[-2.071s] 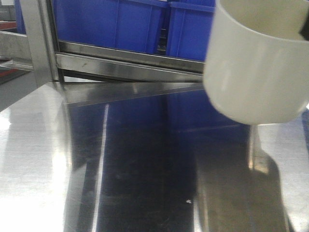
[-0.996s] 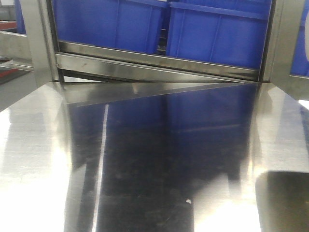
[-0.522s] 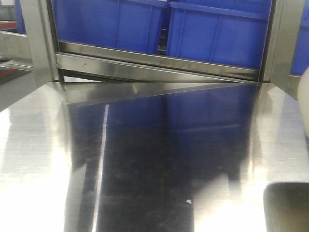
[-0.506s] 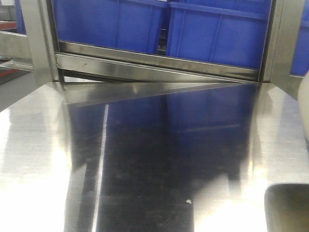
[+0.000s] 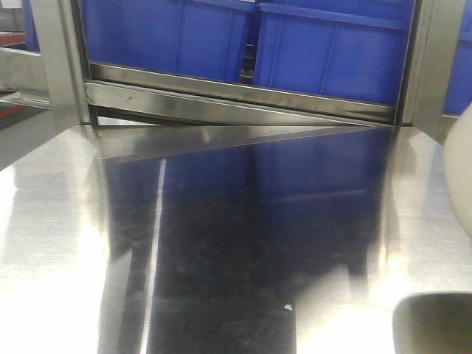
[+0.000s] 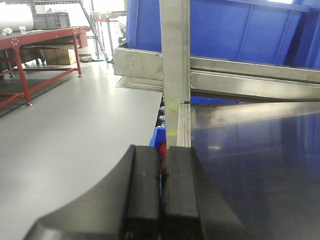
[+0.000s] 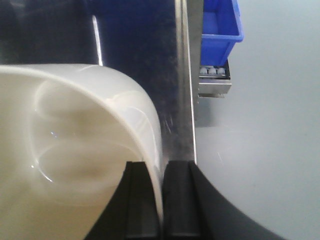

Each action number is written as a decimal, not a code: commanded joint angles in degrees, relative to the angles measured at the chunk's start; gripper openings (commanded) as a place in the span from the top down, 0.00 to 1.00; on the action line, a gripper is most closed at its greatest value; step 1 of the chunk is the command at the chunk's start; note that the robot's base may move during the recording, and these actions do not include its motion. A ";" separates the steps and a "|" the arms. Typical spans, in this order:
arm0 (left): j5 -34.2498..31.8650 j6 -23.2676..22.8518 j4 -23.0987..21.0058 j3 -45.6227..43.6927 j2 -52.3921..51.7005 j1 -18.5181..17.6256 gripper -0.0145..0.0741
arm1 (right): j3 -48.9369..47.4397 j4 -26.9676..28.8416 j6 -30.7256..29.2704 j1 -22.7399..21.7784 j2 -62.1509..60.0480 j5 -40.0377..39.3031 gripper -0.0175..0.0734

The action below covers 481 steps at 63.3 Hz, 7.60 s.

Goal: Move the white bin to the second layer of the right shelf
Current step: 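Back the base away from the table, holding the bin in the right gripper, then drive the base along the aisle past the blue-crate racks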

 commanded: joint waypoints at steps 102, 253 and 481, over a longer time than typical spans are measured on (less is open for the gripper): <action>-4.84 -0.15 -0.35 2.11 -0.75 -0.11 0.74 | -6.52 1.73 -0.37 -0.37 -0.62 -0.42 0.74; -4.84 -0.15 -0.35 2.11 -0.75 -0.11 0.74 | -6.52 1.73 -0.37 -0.37 -0.62 -0.42 0.74; -4.84 -0.15 -0.35 2.11 -0.75 -0.11 0.74 | -6.52 1.73 -0.37 -0.37 -0.62 -0.36 0.74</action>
